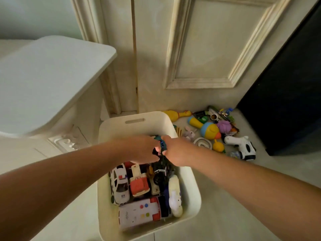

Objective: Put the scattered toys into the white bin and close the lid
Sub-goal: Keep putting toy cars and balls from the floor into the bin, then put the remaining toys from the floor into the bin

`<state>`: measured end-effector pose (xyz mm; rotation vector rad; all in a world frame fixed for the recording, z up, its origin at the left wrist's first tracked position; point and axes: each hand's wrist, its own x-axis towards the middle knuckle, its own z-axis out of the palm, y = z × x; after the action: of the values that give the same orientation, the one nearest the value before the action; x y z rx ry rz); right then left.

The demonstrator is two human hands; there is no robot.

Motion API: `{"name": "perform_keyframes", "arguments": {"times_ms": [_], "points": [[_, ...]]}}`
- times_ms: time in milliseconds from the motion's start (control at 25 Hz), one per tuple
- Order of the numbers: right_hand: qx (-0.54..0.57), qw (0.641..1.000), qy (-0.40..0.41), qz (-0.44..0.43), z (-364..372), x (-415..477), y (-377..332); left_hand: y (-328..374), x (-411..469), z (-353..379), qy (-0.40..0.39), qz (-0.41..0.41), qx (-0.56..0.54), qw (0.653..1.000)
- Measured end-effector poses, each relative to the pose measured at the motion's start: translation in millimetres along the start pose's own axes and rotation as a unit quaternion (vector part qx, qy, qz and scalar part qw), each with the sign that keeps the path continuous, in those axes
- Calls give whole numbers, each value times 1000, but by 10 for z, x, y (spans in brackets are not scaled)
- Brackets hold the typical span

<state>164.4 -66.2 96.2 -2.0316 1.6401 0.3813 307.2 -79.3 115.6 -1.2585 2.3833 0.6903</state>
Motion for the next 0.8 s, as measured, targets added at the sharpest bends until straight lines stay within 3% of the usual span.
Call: {"name": "perform_keyframes", "arguments": {"times_ms": [160,280,560,800], "points": [[-5,996,82,-30,-835,-570,-26,635,-256,-851,30,29,114,993],[2,992,124,-12,-1135,-1120,-84,988,-527,-1146,59,38,121,990],[103,975,192,53,-890,-1847,409,1586,-726,-692,131,100,33,986],[141,973,143,116,-289,-1105,1684,1635,583,-191,109,73,-31,991]]}}
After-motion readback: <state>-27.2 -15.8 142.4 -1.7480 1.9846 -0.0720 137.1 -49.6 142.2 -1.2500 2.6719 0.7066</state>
